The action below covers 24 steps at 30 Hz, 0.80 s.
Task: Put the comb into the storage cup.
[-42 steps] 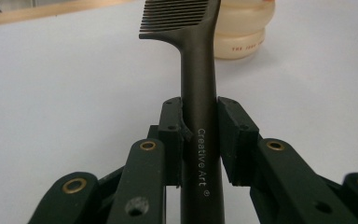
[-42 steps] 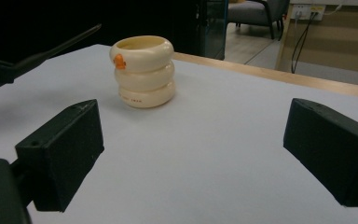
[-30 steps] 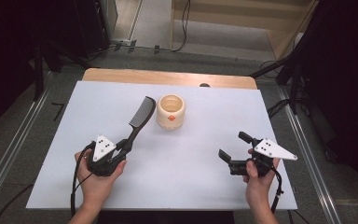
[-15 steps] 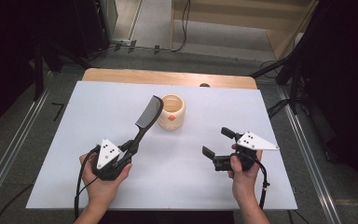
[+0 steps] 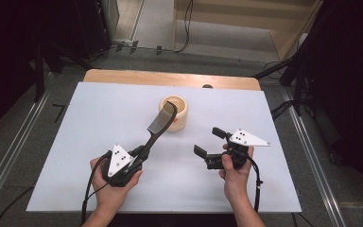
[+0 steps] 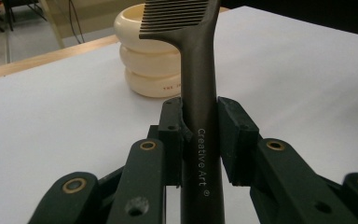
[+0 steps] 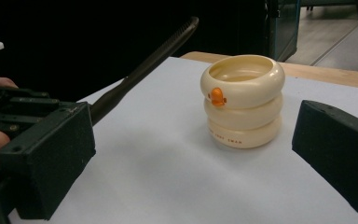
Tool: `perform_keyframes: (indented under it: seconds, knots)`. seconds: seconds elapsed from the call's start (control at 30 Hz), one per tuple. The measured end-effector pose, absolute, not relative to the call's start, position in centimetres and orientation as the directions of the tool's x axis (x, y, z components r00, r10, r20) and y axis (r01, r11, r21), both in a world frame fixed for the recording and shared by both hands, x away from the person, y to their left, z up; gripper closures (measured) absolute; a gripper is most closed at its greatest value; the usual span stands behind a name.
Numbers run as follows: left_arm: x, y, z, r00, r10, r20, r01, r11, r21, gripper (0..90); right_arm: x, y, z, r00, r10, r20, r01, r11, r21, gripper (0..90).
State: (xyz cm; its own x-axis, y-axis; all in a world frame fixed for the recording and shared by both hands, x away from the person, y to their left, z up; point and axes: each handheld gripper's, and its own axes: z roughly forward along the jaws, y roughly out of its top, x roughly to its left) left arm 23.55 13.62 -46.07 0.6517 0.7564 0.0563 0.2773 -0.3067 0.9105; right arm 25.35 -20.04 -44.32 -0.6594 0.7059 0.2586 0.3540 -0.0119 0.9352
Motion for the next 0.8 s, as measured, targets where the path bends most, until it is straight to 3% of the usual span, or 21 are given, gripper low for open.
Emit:
perform_keyframes:
  seconds: [0.8]
  knots:
    - [22.1, 10.6, -46.8, 0.716, 0.693, 0.085, 0.225, -0.343, 0.912, 72.9, 26.3, -18.2, -44.3, -0.642, 0.684, 0.346, 0.414, -0.07, 0.907, 0.0]
